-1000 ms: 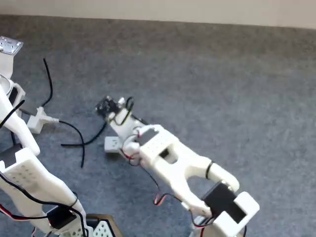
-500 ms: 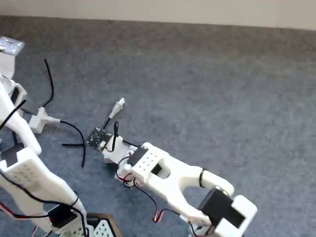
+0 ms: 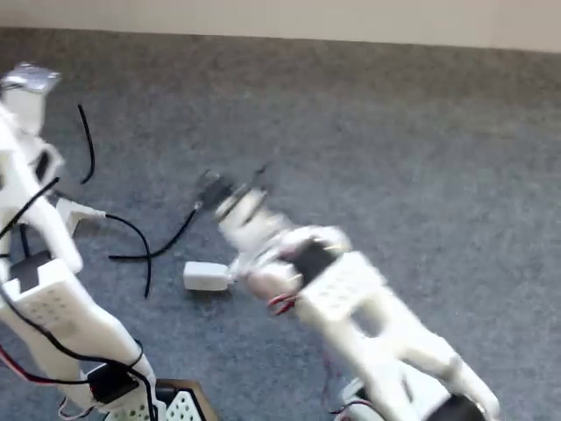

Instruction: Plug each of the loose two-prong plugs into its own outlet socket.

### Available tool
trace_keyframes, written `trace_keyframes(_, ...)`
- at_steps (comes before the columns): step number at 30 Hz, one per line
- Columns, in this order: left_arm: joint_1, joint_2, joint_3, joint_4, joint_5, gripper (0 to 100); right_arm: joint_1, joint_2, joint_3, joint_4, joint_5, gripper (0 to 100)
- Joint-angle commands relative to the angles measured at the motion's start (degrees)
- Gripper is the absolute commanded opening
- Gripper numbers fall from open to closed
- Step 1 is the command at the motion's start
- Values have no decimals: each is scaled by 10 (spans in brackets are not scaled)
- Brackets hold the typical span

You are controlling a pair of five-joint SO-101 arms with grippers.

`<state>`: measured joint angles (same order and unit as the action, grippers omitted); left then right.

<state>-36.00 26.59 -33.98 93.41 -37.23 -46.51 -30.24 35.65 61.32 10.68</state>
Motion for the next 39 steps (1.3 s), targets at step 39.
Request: trace_keyframes(39,313,-611,861,-395,129,309,382,-345,441,-176,-47,281)
